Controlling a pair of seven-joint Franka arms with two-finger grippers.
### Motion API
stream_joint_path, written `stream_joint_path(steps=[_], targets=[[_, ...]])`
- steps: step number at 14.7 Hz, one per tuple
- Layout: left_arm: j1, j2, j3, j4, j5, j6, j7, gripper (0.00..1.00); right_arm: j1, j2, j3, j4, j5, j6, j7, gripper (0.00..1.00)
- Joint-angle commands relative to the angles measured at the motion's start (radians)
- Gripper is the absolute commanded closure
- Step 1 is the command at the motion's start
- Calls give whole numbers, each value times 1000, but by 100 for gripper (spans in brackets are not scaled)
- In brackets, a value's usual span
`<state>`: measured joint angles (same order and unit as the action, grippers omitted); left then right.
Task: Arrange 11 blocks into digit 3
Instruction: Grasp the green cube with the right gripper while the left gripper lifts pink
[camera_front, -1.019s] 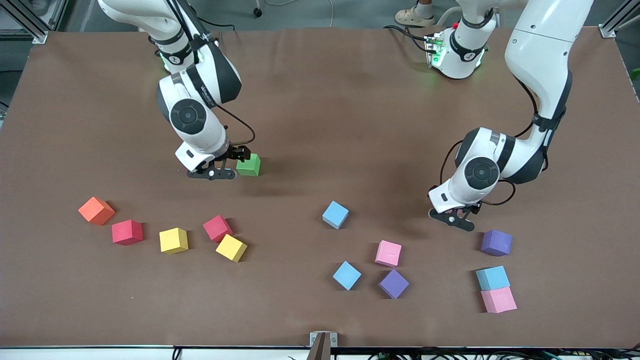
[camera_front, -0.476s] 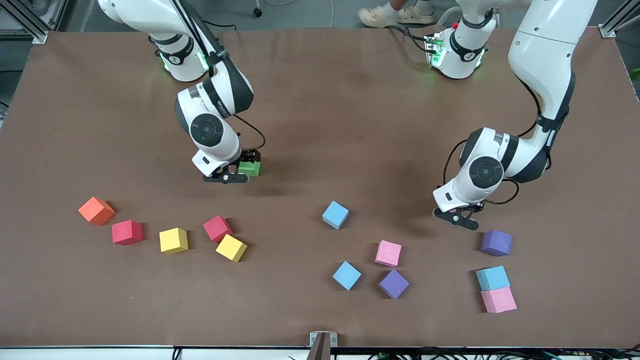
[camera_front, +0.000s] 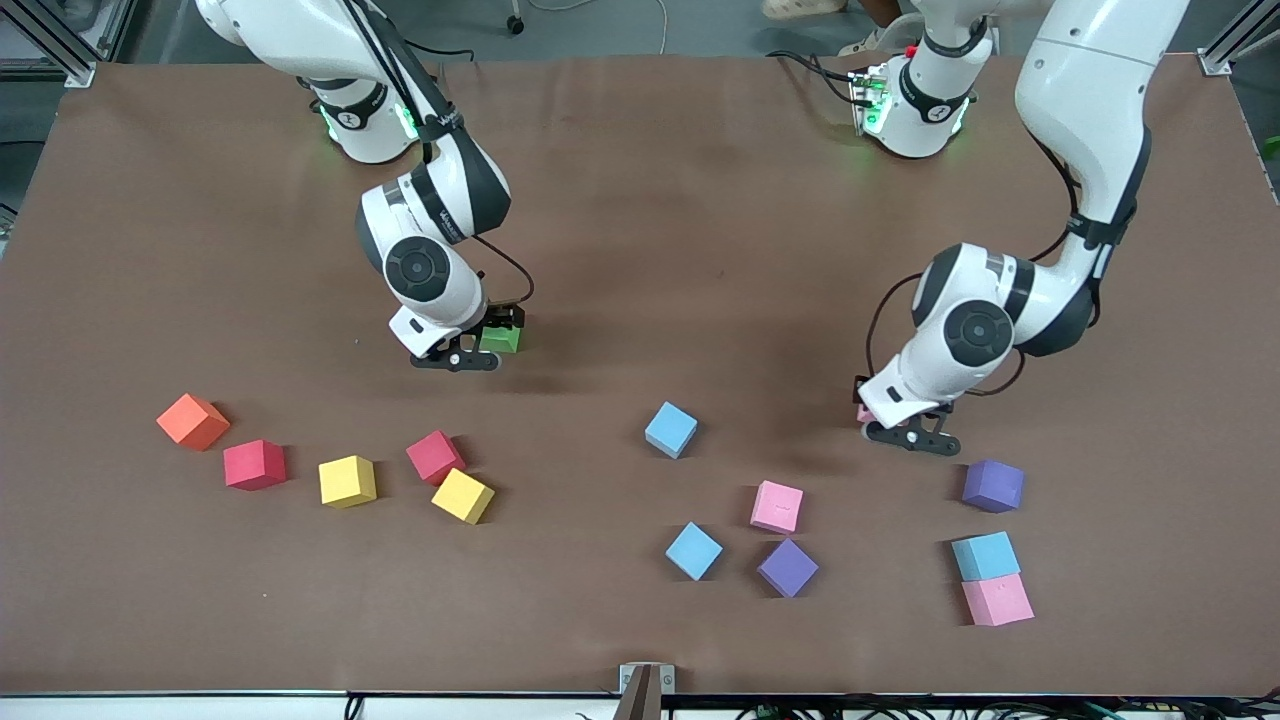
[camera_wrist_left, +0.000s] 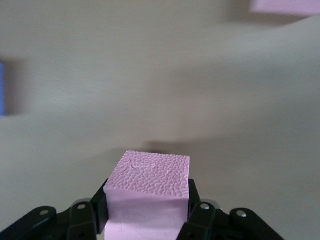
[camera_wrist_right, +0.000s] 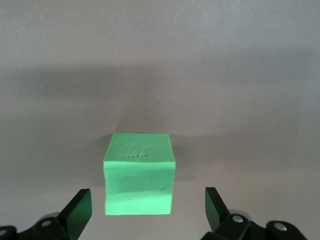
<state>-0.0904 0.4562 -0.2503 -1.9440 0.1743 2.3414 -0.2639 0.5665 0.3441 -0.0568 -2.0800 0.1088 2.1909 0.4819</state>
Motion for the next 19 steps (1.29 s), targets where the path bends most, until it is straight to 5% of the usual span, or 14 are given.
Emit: stream_joint_path(steps=[1, 7, 14, 19], targets=[[-5, -60, -116, -15, -21, -68, -214, 83, 24, 16, -6, -8, 32, 33, 4, 0], [-32, -24, -383, -18, -21, -105, -736, 83, 23, 50, -6, -8, 32, 61, 4, 0], [-285, 110, -386, 14, 0, 24, -910, 83, 23, 76, -6, -8, 32, 78, 4, 0], [-431, 206, -317, 79, 71, 13, -989, 83, -5, 84, -8, -6, 38, 76, 4, 64]])
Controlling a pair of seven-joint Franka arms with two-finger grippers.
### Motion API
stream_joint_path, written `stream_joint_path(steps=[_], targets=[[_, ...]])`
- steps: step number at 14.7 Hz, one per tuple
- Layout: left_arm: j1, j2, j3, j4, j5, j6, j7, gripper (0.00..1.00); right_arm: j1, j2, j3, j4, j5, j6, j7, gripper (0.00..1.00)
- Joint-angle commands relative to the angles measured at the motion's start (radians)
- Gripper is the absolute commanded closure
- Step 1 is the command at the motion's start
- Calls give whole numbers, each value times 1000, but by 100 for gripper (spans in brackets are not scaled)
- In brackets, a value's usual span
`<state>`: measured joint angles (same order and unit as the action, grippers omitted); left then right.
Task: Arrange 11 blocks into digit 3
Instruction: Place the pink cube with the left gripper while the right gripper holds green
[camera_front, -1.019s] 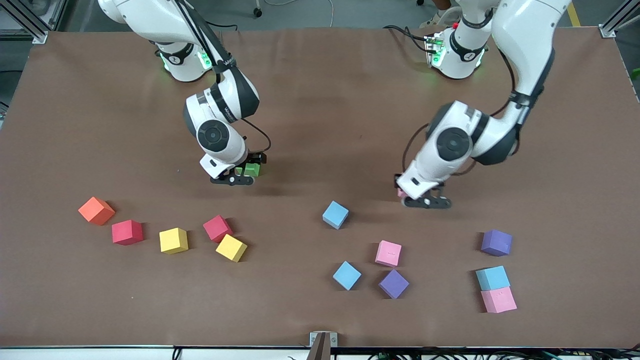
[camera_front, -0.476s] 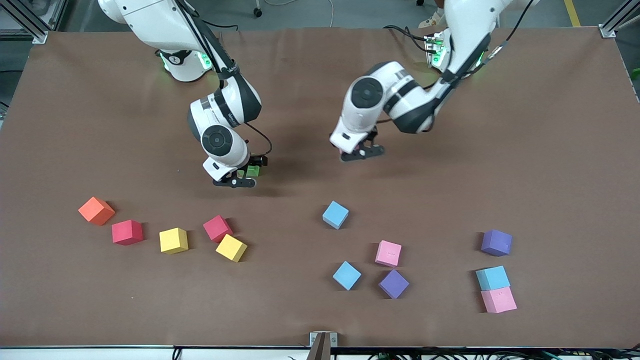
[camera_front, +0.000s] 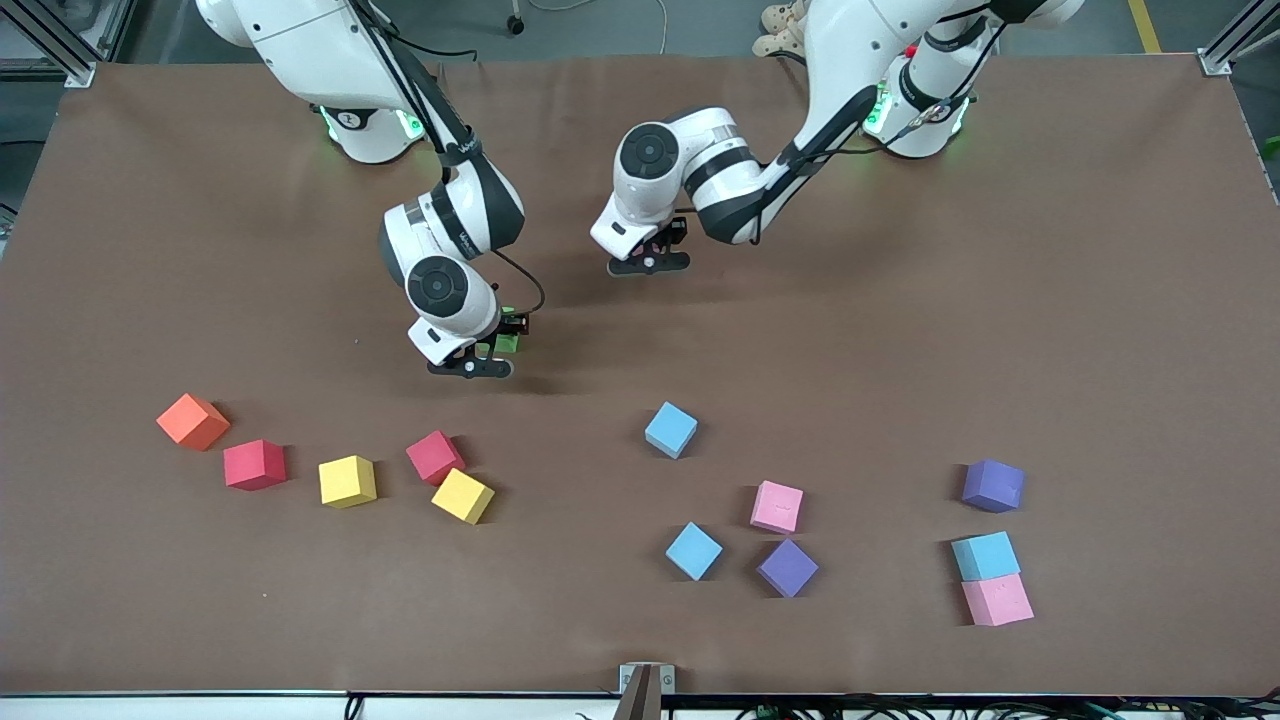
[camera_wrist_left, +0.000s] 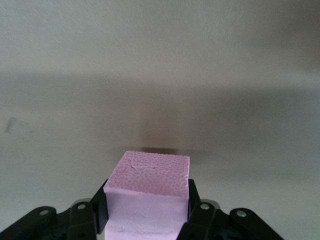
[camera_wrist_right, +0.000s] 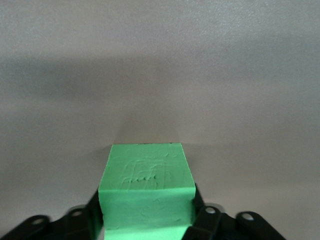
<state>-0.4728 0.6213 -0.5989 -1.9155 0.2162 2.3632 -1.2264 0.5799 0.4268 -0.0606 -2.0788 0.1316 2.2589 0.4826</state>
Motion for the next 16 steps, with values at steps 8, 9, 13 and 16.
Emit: stream_joint_path(steps=[8, 9, 13, 16], targets=[[-216, 58, 129, 99, 37, -62, -28, 83, -138, -83, -10, 166, 22, -200, 258, 79], [-221, 64, 130, 102, 37, -64, -28, 83, -135, -95, -7, 172, 22, -199, 301, 82], [-260, 78, 157, 139, 37, -64, -30, 83, -158, -144, -11, 174, 20, -268, 233, 82], [-265, 83, 168, 139, 38, -64, -25, 68, -195, -164, -7, 189, 22, -286, 231, 94]])
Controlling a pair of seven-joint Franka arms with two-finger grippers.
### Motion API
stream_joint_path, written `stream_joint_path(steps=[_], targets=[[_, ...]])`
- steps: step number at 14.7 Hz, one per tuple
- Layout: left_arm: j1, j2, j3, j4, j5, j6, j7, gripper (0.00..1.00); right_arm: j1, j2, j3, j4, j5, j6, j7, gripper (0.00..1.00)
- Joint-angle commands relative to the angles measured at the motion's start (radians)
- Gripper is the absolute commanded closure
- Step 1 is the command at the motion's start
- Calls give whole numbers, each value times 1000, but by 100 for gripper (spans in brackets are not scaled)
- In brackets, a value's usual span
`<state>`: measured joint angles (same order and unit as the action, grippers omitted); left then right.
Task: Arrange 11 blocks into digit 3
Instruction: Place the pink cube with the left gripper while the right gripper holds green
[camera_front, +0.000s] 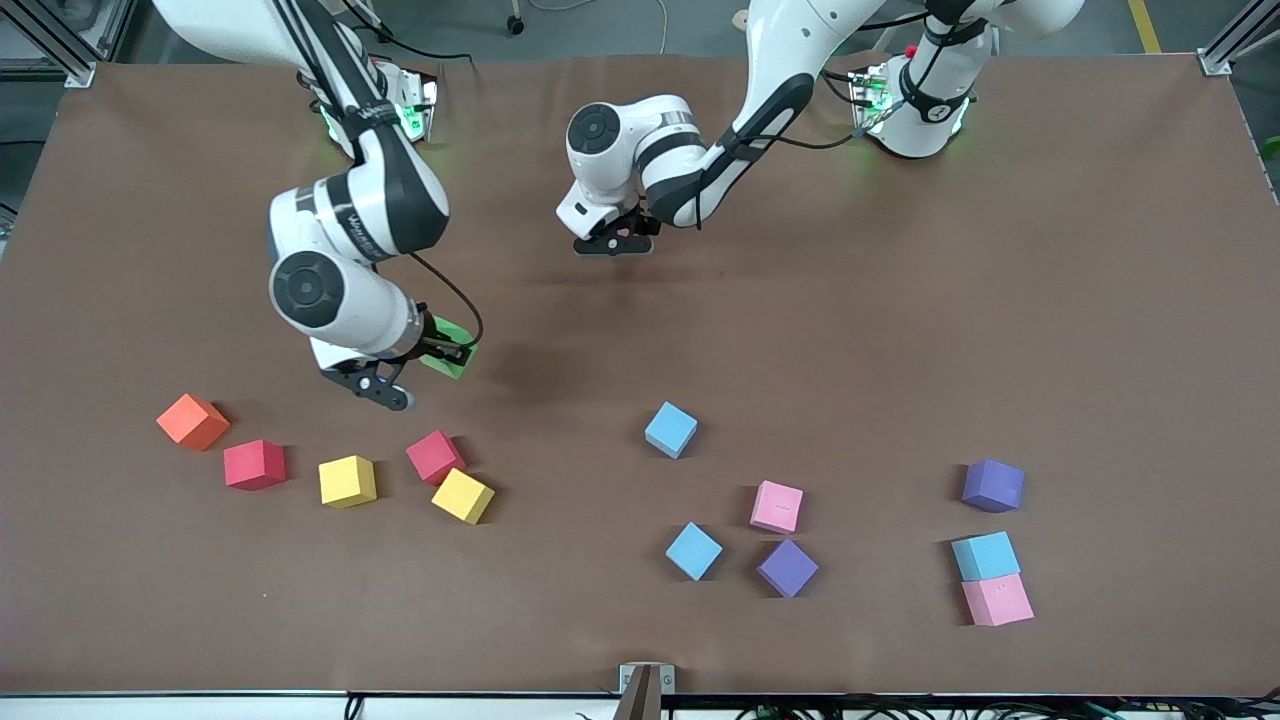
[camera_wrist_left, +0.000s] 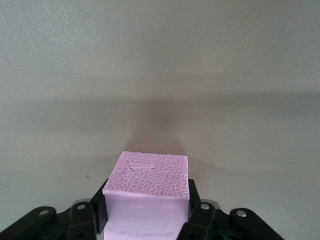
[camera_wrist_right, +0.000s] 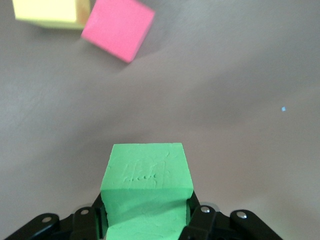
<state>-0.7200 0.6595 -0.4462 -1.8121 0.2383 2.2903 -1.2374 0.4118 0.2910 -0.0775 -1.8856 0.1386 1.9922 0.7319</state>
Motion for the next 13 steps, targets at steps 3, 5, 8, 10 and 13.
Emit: stream_joint_path(steps=[3, 5, 8, 10, 13], targets=[[-13, 29, 18, 37, 16, 3, -17, 7, -48, -30, 7, 11, 18, -53, -9, 100], [-3, -3, 14, 72, 9, -78, -19, 0, -57, -33, 7, 16, 22, -56, 26, 100], [16, -101, 15, 128, -2, -218, -17, 0, -53, -41, 7, 22, 30, -72, 138, 100], [71, -136, 15, 131, 1, -219, -20, 0, -53, -52, 9, 22, 30, -72, 213, 100], [219, -164, 17, 145, 7, -221, -17, 0, -33, -75, 15, 7, 30, -78, 367, 100]])
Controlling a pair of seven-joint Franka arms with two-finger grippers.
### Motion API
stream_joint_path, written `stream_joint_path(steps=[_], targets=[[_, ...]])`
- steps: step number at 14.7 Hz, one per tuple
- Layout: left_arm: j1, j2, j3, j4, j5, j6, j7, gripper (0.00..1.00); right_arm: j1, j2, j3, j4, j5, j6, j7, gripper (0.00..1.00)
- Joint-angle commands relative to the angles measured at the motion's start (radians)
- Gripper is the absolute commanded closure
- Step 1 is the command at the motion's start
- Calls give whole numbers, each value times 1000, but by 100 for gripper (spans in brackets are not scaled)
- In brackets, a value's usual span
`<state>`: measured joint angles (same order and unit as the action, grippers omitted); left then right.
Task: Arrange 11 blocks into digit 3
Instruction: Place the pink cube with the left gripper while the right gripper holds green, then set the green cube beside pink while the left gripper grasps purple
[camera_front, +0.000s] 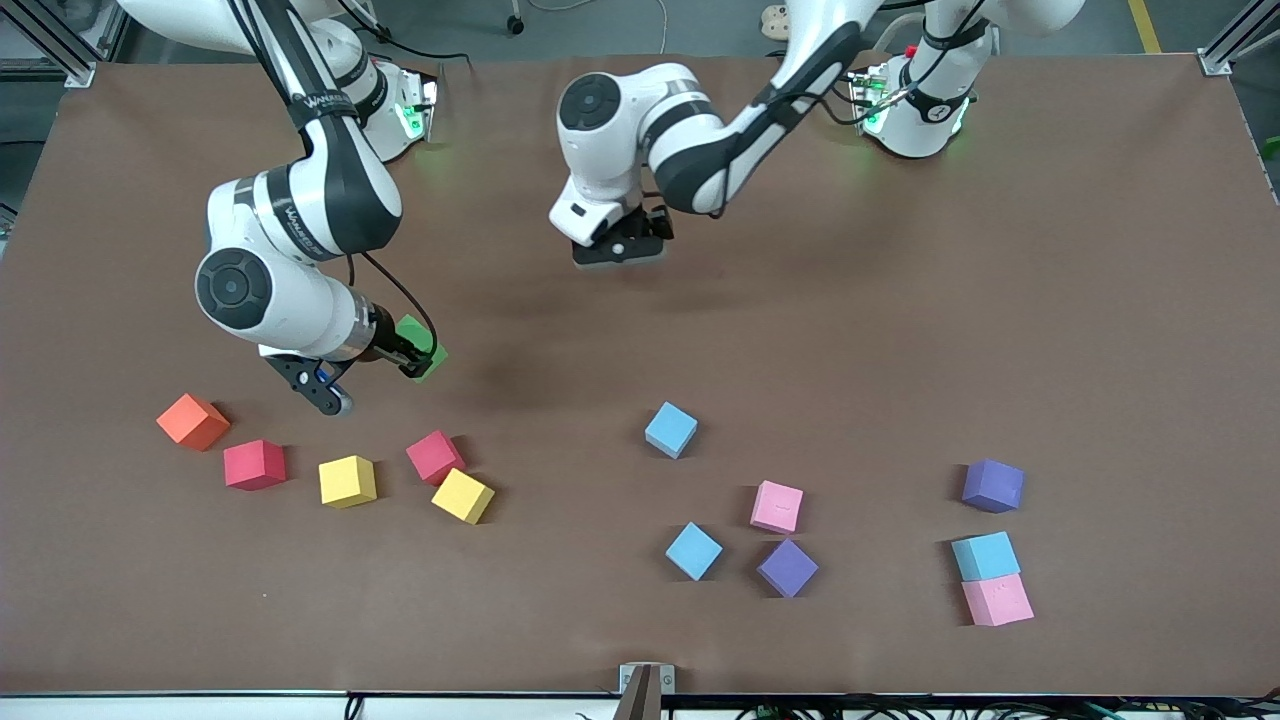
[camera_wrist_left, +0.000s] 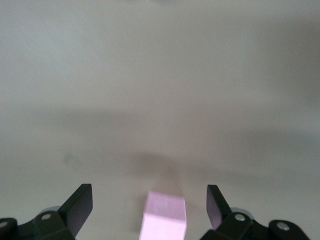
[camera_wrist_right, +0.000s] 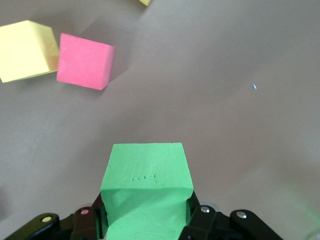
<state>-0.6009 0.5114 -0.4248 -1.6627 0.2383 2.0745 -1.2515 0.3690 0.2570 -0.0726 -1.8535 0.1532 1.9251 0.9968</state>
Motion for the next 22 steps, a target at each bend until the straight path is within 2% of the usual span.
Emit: stream_joint_path(steps=[1, 5, 7, 10, 15, 18, 21, 22], targets=[[163, -20, -5, -8, 16, -5, 13, 0, 14, -54, 11, -42, 17, -9, 159, 100], [329, -13, -5, -15, 53, -7, 203, 0, -5, -140, 65, -186, 31, 69, 362, 100], [369, -4, -5, -14, 85, -5, 276, 0, -10, -186, 102, -306, 77, 183, 422, 100], [495, -7, -5, -15, 93, -5, 488, 0, -22, -223, 178, -452, 117, 333, 546, 100], [668, -2, -5, -12, 107, 2, 823, 0, -18, -223, 299, -539, 117, 429, 836, 100], [762, 39, -5, -8, 212, 77, 983, 0, -18, -219, 358, -591, 124, 483, 924, 100], [857, 88, -5, -9, 245, 189, 1131, 0, -18, -214, 431, -657, 293, 639, 921, 100], [878, 105, -5, -9, 251, 232, 1161, 0, -18, -213, 453, -670, 302, 666, 922, 100]])
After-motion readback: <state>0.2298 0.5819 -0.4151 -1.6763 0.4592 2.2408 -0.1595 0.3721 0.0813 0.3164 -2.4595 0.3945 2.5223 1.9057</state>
